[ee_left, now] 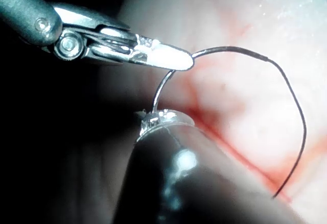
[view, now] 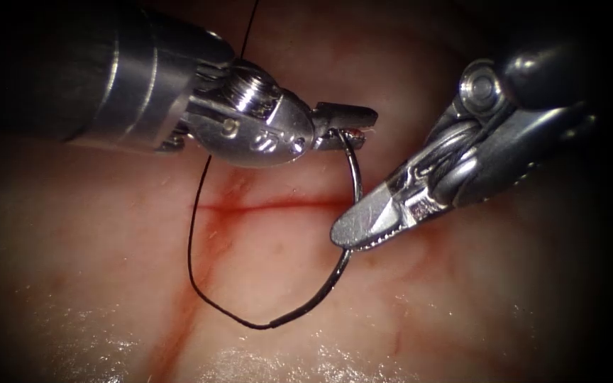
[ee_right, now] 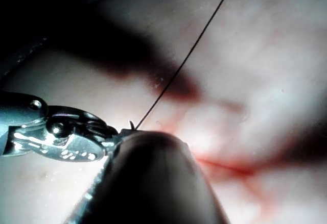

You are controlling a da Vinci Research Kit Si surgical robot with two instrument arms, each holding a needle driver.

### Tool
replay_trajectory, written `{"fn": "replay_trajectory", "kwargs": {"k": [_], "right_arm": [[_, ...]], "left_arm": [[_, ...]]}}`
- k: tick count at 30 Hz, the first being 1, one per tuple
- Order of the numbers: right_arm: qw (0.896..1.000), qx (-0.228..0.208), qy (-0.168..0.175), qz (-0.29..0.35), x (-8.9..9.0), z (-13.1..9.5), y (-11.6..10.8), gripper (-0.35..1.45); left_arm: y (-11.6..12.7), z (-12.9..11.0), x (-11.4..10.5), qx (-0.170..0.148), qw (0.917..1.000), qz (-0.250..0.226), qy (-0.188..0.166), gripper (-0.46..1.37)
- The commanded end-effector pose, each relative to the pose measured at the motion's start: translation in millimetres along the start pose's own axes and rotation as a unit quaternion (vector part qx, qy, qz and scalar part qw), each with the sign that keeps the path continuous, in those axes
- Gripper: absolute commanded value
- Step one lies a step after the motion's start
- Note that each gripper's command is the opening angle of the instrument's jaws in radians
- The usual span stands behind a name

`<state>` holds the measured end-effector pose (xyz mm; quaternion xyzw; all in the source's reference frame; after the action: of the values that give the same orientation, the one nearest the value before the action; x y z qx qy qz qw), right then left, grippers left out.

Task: Wound Closure
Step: Pass the needle back to the left tool to adjust grip, then pass the needle back to the right tool, gripping it straight on

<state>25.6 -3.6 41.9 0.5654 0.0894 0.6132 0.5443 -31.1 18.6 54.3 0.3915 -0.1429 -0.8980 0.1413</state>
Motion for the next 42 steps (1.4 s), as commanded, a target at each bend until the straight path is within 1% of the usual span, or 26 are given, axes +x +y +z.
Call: {"fn": "replay_trajectory", "kwargs": {"k": [1, 2, 6, 11, 12, 16, 17, 19, 21, 23, 24, 25, 26, 27, 28, 29, 31, 32, 33, 34, 35, 36, 37, 39, 41, 42], "right_arm": [[1.000, 0.006, 0.001, -0.002, 0.0, 0.0, 0.0, 0.75], [1.000, 0.015, 0.003, -0.003, 0.1, -0.2, 0.0, 0.86], [0.999, 0.043, 0.011, -0.012, 0.2, -1.0, -0.2, 1.04], [0.995, 0.077, 0.024, -0.052, 0.4, -4.1, -0.1, 1.10], [0.993, 0.087, 0.033, -0.079, 0.4, -5.5, 0.2, 1.13], [0.987, 0.091, 0.063, -0.117, 0.2, -7.7, 1.3, 1.13], [0.981, 0.083, 0.079, -0.156, 0.1, -8.4, 1.9, 1.18], [0.974, 0.078, 0.095, -0.191, 0.1, -9.0, 2.5, 1.28], [0.961, 0.075, 0.121, -0.238, 0.2, -9.6, 3.2, 1.30], [0.938, 0.066, 0.173, -0.295, 0.5, -10.3, 3.9, 1.33], [0.929, 0.063, 0.183, -0.316, 0.5, -10.4, 4.1, 1.30], [0.917, 0.059, 0.197, -0.341, 0.6, -10.6, 4.2, 1.29], [0.902, 0.052, 0.213, -0.371, 0.8, -10.7, 4.4, 1.28], [0.881, 0.040, 0.224, -0.415, 1.0, -10.8, 4.5, 1.26], [0.851, 0.023, 0.233, -0.471, 1.1, -10.9, 4.5, 1.25], [0.807, 0.001, 0.245, -0.537, 1.3, -11.1, 4.6, 1.22], [0.773, -0.010, 0.269, -0.574, 1.6, -11.2, 4.6, 1.22], [0.748, -0.019, 0.283, -0.600, 1.8, -11.3, 4.7, 1.22], [0.729, -0.028, 0.295, -0.617, 1.9, -11.3, 4.7, 1.19], [0.722, -0.030, 0.303, -0.621, 1.9, -11.3, 4.7, 1.19], [0.711, -0.037, 0.310, -0.631, 1.9, -11.3, 4.7, 1.20], [0.695, -0.047, 0.317, -0.644, 1.9, -11.3, 4.6, 1.19], [0.691, -0.050, 0.318, -0.647, 1.9, -11.3, 4.6, 1.19], [0.671, -0.074, 0.330, -0.660, 2.1, -11.0, 4.5, 1.28], [0.655, -0.095, 0.333, -0.672, 2.1, -10.7, 4.4, 1.34], [0.644, -0.109, 0.335, -0.679, 2.0, -10.4, 4.4, 1.34]], "left_arm": [[0.0, -0.1, -0.1, -0.010, 0.9999, -0.003, 0.003, -0.35], [0.0, -0.2, -0.2, -0.010, 0.9999, -0.003, 0.004, -0.35], [0.0, -0.3, -0.7, -0.012, 0.9999, -0.008, 0.006, -0.35], [0.0, -0.7, -2.2, -0.022, 0.9950, -0.097, 0.012, -0.35], [0.0, -0.8, -2.9, -0.026, 0.9884, -0.149, 0.014, -0.35], [0.2, -0.7, -4.1, -0.040, 0.9698, -0.239, 0.028, -0.35], [0.2, -0.6, -4.6, -0.048, 0.9605, -0.272, 0.036, -0.35], [0.2, -0.4, -5.1, -0.057, 0.9527, -0.295, 0.047, -0.35], [0.4, -0.1, -5.5, -0.072, 0.9414, -0.322, 0.068, -0.35], [0.7, 0.4, -6.0, -0.090, 0.9158, -0.370, 0.128, -0.35], [0.8, 0.5, -6.0, -0.093, 0.9078, -0.384, 0.142, -0.35], [1.0, 0.6, -6.1, -0.099, 0.8940, -0.405, 0.163, -0.35], [1.2, 0.7, -6.3, -0.109, 0.8760, -0.432, 0.185, -0.35], [1.3, 0.9, -6.4, -0.115, 0.8630, -0.450, 0.198, -0.35], [1.5, 1.0, -6.5, -0.121, 0.8492, -0.468, 0.213, -0.35], [1.8, 1.2, -6.6, -0.130, 0.8316, -0.489, 0.229, -0.35], [2.1, 1.5, -6.8, -0.145, 0.8043, -0.519, 0.251, -0.35], [2.2, 1.6, -6.9, -0.152, 0.7899, -0.534, 0.260, -0.35], [2.4, 1.7, -7.0, -0.160, 0.7728, -0.551, 0.272, -0.35], [2.6, 1.8, -7.1, -0.165, 0.7603, -0.561, 0.282, -0.35], [2.7, 1.9, -7.2, -0.171, 0.7473, -0.571, 0.293, -0.35], [2.7, 1.9, -7.3, -0.176, 0.7299, -0.587, 0.304, -0.35], [2.8, 2.0, -7.3, -0.175, 0.7274, -0.589, 0.306, -0.35], [2.8, 2.0, -7.4, -0.187, 0.6936, -0.613, 0.329, -0.35], [2.8, 2.1, -7.3, -0.190, 0.6797, -0.621, 0.341, -0.35], [2.8, 2.2, -7.3, -0.195, 0.6650, -0.632, 0.347, -0.35]]}}
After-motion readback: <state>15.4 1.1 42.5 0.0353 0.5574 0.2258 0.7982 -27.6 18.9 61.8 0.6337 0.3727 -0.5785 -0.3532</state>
